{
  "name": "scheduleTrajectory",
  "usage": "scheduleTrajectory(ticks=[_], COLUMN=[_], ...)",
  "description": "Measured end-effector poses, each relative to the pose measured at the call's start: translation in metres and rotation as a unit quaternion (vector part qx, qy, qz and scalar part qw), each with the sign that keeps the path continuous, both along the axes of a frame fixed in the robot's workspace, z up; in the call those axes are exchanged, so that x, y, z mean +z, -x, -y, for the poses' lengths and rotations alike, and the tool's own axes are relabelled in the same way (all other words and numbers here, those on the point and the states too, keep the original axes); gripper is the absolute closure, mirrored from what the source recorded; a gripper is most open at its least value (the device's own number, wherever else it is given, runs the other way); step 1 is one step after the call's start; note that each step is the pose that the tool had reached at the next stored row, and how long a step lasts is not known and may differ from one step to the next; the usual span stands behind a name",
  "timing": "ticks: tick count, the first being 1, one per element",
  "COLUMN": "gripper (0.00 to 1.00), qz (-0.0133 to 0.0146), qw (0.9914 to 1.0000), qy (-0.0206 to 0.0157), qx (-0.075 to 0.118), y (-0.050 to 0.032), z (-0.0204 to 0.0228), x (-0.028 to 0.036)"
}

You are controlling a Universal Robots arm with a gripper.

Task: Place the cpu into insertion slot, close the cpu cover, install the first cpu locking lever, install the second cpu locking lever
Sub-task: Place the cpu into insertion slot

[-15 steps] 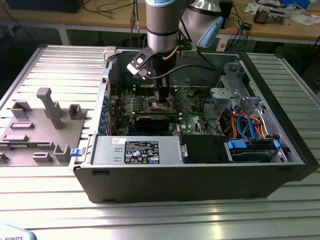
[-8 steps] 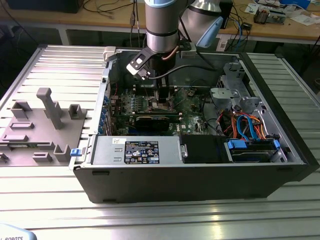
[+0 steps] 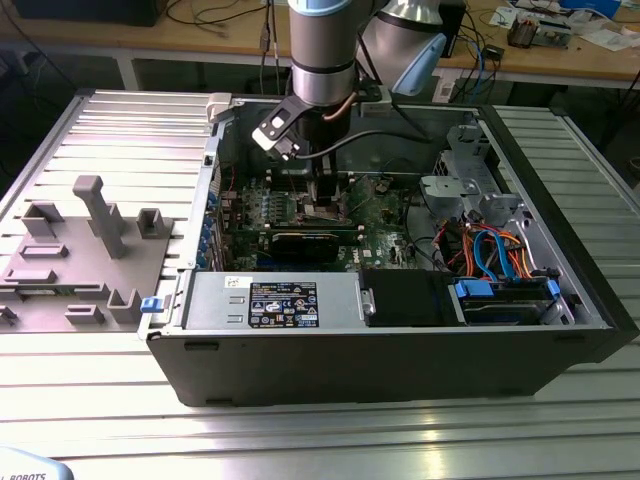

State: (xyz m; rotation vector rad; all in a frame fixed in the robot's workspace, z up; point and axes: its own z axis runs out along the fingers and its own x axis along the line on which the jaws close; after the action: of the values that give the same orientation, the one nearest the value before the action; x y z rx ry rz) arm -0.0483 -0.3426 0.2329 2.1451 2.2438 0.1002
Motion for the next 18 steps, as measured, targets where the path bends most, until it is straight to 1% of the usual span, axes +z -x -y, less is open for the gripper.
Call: scheduleTrajectory(ticks=[18], gripper=[0.46], qz=[0.0000], qw=[1.00000], qy=[0.0000], qx=[0.000], y=[0.0038], z=[0.0000], x=[-0.0018])
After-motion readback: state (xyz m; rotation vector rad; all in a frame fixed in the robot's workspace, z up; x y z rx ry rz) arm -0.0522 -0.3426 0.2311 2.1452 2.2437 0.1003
